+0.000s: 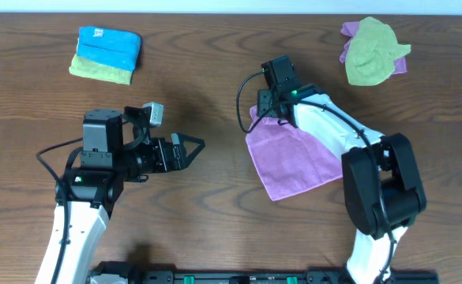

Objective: Fold the cloth
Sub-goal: 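Regrasp the purple cloth's top corner with the right gripper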

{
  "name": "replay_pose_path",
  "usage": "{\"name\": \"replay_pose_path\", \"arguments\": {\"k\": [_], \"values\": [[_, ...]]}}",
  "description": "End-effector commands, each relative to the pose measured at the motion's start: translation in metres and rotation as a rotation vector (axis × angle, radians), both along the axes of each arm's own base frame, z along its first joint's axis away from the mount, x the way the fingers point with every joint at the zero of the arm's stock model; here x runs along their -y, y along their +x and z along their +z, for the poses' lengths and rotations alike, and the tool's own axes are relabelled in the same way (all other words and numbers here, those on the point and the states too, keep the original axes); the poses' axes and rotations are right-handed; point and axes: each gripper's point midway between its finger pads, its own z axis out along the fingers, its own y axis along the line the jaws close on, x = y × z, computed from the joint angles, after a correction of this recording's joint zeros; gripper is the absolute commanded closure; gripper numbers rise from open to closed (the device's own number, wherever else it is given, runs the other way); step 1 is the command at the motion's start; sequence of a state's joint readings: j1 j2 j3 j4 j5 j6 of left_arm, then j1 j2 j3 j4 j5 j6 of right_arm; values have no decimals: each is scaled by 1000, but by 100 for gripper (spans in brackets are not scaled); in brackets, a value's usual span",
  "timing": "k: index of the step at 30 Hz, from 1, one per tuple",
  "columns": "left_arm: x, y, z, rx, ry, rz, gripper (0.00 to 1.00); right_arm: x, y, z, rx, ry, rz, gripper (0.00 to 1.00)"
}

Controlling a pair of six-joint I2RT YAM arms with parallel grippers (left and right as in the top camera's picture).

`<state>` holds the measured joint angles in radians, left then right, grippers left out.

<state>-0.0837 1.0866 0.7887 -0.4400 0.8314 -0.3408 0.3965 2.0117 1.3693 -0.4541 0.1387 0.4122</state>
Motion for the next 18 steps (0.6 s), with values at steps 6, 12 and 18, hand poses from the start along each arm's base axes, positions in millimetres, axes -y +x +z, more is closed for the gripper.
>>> {"name": "replay_pose_path", "arguments": {"k": [6,12,18], "values": [[1,2,8,18,-2,-2,5,19,8,5,23,-80,-20,47],[1,2,8,18,-2,-2,5,22,7,-8,-3,-86,-23,53],[1,2,8,17,-2,-2,5,21,11,-11,9,-89,-7,72]]}}
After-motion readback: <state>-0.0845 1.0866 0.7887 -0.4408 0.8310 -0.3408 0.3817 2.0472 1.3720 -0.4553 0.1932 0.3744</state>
